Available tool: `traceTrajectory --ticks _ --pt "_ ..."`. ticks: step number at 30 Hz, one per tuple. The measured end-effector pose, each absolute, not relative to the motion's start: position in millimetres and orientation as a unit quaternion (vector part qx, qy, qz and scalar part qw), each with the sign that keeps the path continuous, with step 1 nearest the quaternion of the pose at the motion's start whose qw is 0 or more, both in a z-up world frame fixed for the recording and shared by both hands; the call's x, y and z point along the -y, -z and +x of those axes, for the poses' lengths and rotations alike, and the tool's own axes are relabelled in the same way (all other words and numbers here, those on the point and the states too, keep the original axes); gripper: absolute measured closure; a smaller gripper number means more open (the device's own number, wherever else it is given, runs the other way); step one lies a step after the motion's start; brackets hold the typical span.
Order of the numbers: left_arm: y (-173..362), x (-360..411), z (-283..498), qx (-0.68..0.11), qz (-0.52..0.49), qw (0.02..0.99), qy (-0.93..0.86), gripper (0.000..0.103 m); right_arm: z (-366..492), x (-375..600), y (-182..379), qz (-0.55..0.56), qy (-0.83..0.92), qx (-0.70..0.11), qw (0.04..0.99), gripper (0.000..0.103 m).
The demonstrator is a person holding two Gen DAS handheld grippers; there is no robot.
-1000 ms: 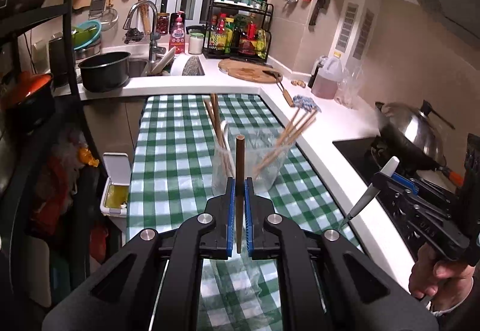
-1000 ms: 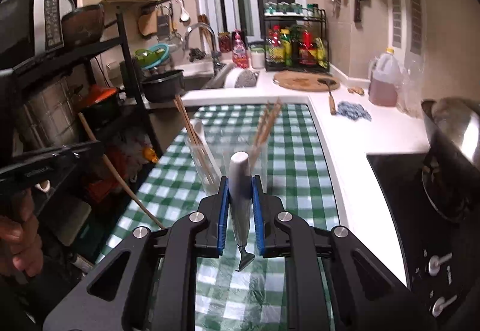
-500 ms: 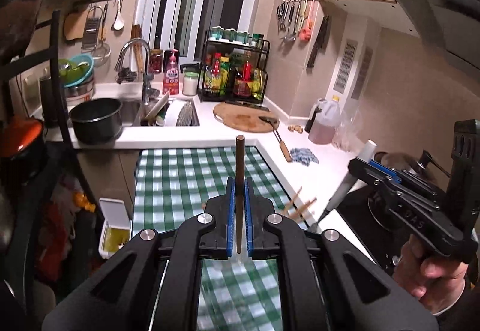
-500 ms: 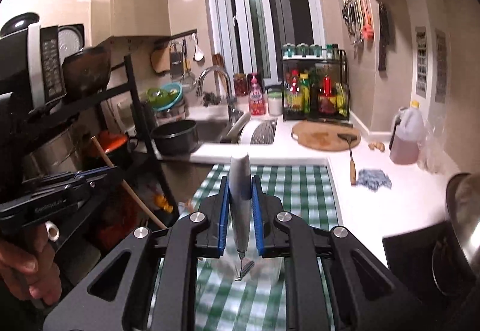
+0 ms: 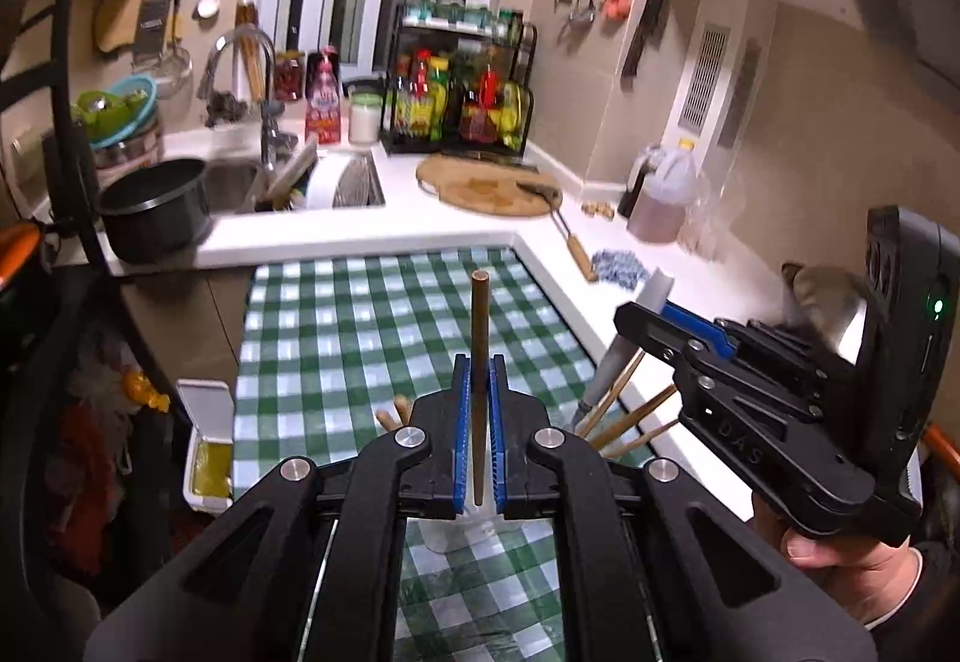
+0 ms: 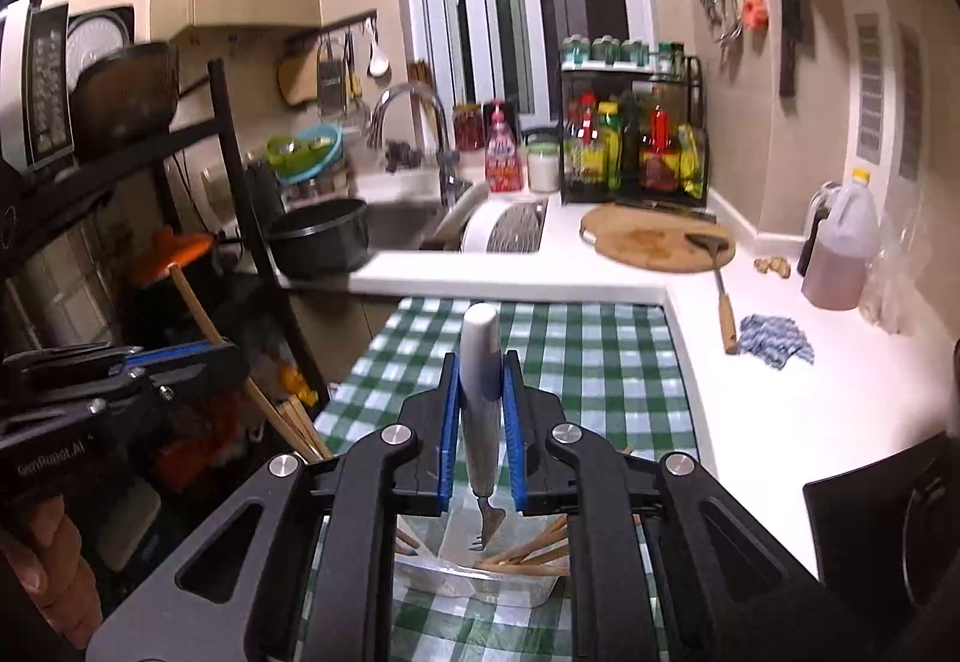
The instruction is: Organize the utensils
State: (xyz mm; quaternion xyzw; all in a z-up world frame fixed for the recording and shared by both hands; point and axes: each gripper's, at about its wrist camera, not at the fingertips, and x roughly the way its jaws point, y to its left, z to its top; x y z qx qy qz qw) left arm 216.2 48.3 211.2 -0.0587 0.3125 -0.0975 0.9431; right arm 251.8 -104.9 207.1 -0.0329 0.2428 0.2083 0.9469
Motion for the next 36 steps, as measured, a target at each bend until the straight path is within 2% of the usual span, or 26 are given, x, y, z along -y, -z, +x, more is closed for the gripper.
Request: traceTrajectory --ticks 6,12,13,14,16,21,24,30,32,34,36 --pt "-179.3 -49.3 228.0 -0.344 -0.059 0.932 0.1 0.097 262.2 99.0 -173.1 -0.048 -0.204 -0.275 0.938 0.089" --pt "-167.2 -46.2 230.4 -0.358 -0.048 0.927 0.1 0.097 264.1 97.5 -163.3 -0.055 -0.2 -0.29 0.934 0.087" --pt "-168.8 -46.9 229.1 -0.355 -0.049 0.928 0.099 0.094 263.6 96.9 -164.3 -0.059 -0.198 -0.292 0.934 0.085" --pt "-171.3 -47.4 227.7 -0.352 -0.051 0.93 0.099 0.085 262.4 96.8 -165.8 -0.061 -0.196 -0.291 0.934 0.079" --pt "-179.7 -49.7 221.3 -0.34 -0.054 0.934 0.099 0.077 259.3 99.0 -171.6 -0.063 -0.189 -0.286 0.937 0.071" --pt "-202.6 -52.1 196.7 -0.313 -0.059 0.943 0.095 0.076 236.8 112.1 -194.8 -0.068 -0.175 -0.266 0.945 0.071" --pt "-212.6 -51.1 179.4 -0.294 -0.063 0.95 0.091 0.073 213.1 124.3 -209.1 -0.066 -0.169 -0.244 0.953 0.066" --pt "-215.4 -49.4 128.8 -0.248 -0.072 0.963 0.078 0.057 154.4 154.6 -217.4 -0.055 -0.139 -0.214 0.965 0.04" --pt "-206.4 -50.0 115.4 -0.242 -0.081 0.964 0.072 0.054 137.9 163.4 -214.5 -0.051 -0.121 -0.209 0.969 0.02" --pt "-192.2 -46.8 102.7 -0.24 -0.083 0.965 0.06 0.051 121.1 172.6 -208.8 -0.041 -0.111 -0.2 0.973 0.007" --pt "-171.9 -43.0 92.2 -0.238 -0.088 0.966 0.051 0.044 108.4 180.2 -196.4 -0.041 -0.1 -0.192 0.976 0.005"
